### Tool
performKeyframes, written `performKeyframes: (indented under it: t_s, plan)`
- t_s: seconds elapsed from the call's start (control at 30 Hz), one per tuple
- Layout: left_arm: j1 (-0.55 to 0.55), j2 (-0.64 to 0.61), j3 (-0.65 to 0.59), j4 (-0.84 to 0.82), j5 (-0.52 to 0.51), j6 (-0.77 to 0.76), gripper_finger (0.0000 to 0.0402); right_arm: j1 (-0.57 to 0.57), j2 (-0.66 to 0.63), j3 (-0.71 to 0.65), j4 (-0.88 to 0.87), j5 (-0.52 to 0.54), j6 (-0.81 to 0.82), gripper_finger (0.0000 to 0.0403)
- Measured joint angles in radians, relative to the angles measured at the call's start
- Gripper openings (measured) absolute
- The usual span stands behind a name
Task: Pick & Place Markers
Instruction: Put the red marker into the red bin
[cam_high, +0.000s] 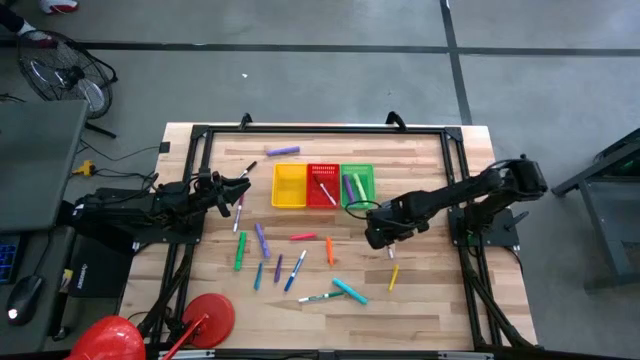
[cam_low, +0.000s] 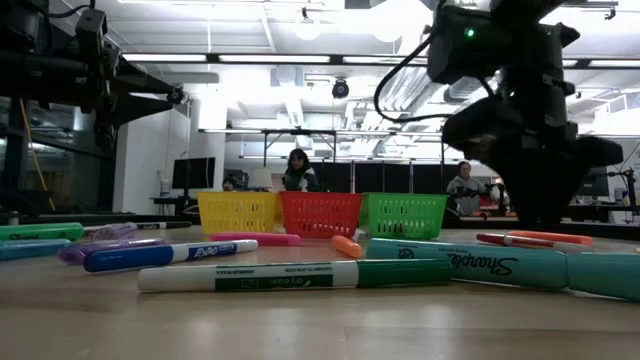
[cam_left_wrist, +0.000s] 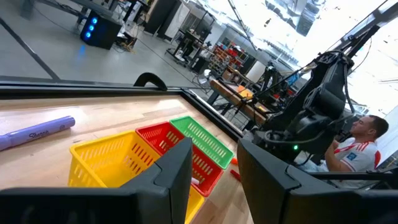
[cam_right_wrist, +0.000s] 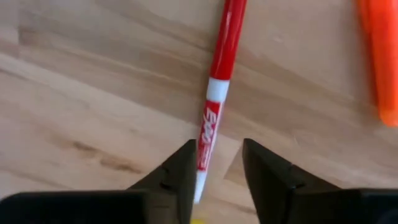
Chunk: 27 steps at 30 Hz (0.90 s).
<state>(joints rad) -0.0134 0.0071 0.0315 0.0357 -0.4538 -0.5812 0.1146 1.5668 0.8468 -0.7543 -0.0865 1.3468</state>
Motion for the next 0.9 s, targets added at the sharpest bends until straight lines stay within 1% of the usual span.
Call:
performKeyframes:
  t_s: [0.17,0.27,0.33,0.57,0.77,0.9]
  plan:
    - [0.0,0.0,0.0,0.0,0.0,0.0,0.0127,0.0,0.027,0.014,0.005,0.055,-0.005,0.0182]
    - [0.0,0.0,0.0,0.0,0.0,0.0,0.0127,0.0,0.055,0.014,0.018,0.061,-0.031,0.0203]
    - [0.0,0.0,0.0,0.0,0.0,0.0,0.0127,0.0,0.083,0.014,0.034,0.06,-0.047,0.0208]
    - [0.0,0.0,0.0,0.0,0.0,0.0,0.0127,0.0,0.158,0.024,0.055,0.071,-0.033,0.02]
    - [0.0,0.0,0.0,0.0,0.0,0.0,0.0127,0.002,0.163,0.025,0.056,0.104,-0.023,0.0188]
    - [0.0,0.0,0.0,0.0,0.0,0.0,0.0127,0.002,0.164,0.025,0.061,0.103,-0.022,0.0169]
